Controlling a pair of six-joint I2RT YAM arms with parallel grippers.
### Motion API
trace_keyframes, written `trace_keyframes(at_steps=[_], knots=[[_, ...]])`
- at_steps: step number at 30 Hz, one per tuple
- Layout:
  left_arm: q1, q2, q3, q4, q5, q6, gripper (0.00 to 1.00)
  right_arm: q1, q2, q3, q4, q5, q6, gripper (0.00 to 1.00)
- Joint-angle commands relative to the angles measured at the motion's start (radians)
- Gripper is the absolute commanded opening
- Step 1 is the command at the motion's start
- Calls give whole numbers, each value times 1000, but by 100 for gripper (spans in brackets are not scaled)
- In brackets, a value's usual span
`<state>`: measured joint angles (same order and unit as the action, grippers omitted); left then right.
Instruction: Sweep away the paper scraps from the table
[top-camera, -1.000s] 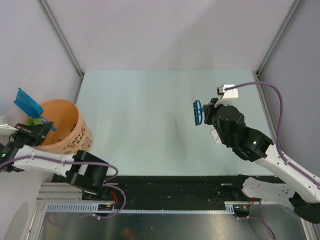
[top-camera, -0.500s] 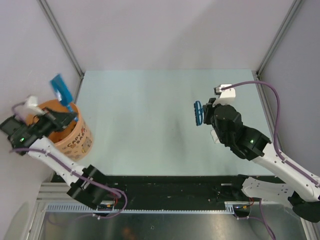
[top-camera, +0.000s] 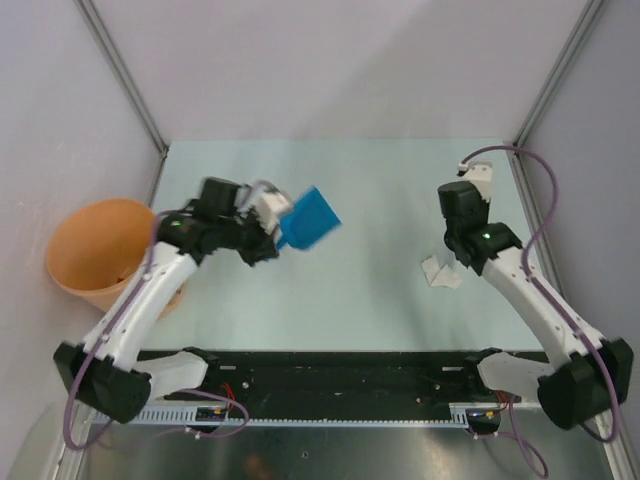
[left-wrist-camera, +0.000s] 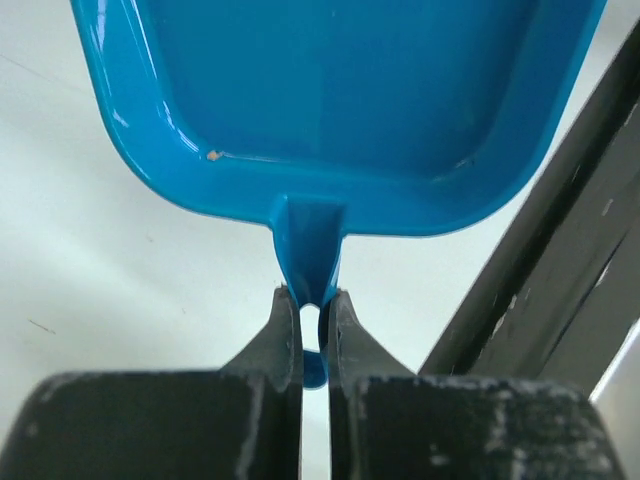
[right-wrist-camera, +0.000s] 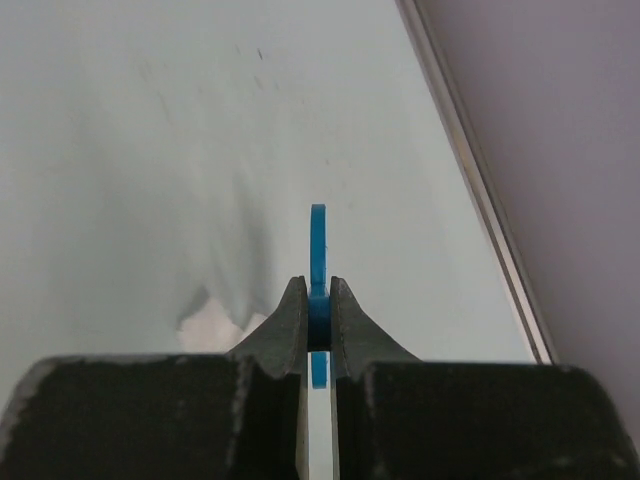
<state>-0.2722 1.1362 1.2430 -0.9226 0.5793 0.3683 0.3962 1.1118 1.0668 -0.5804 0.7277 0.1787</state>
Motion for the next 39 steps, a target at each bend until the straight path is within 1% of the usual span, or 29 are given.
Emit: trace_keyframes(at_steps=[1,2,3,5,6,10,11,13,14,17,21,23,25,26,27,28,30,34,36,37,38,39], knots=[[-249,106,-108,-45,-477,178,0,-7,127,-45,-26,50,34,0],[-306,129,-126,-47,-514,202,0,-7,150,-54,-7,35,41,0],[-326,184,-152,-45,-547,213,0,-8,195,-76,4,20,48,0],[-366,232,-168,-33,-628,231,0,-2,226,-93,31,-36,62,0],[-374,265,-187,-24,-645,241,0,6,239,-105,42,-56,62,0],[-404,310,-237,79,-705,294,0,133,244,-140,164,-175,42,0],[-412,319,-244,91,-705,303,0,200,246,-142,189,-201,19,0],[-423,347,-266,128,-700,326,0,272,258,-143,259,-267,5,0],[-427,358,-273,140,-699,334,0,335,261,-143,283,-295,-4,0],[-433,404,-298,175,-710,362,0,420,266,-143,367,-379,2,0],[-433,444,-310,200,-742,388,0,477,255,-139,444,-439,10,0],[-433,450,-313,200,-742,399,0,475,231,-120,433,-430,28,0],[-433,448,-321,200,-736,406,0,472,214,-97,371,-341,53,0],[-435,439,-324,197,-731,409,0,472,201,-65,337,-289,70,0],[-438,430,-333,197,-724,414,0,474,200,-48,294,-163,88,0],[-446,422,-338,197,-716,422,0,474,197,-28,205,-105,119,0],[-458,406,-350,197,-720,426,0,472,181,-8,137,14,142,0],[-484,379,-367,195,-722,440,0,471,155,-10,-1,70,224,0],[-492,379,-369,196,-716,439,0,477,157,-10,-48,94,303,0],[-499,387,-369,195,-717,436,0,480,180,-10,-97,108,329,0],[-502,395,-366,197,-716,432,0,495,195,-13,-119,117,373,0],[-504,402,-363,197,-714,432,0,501,212,-14,-127,104,384,0]])
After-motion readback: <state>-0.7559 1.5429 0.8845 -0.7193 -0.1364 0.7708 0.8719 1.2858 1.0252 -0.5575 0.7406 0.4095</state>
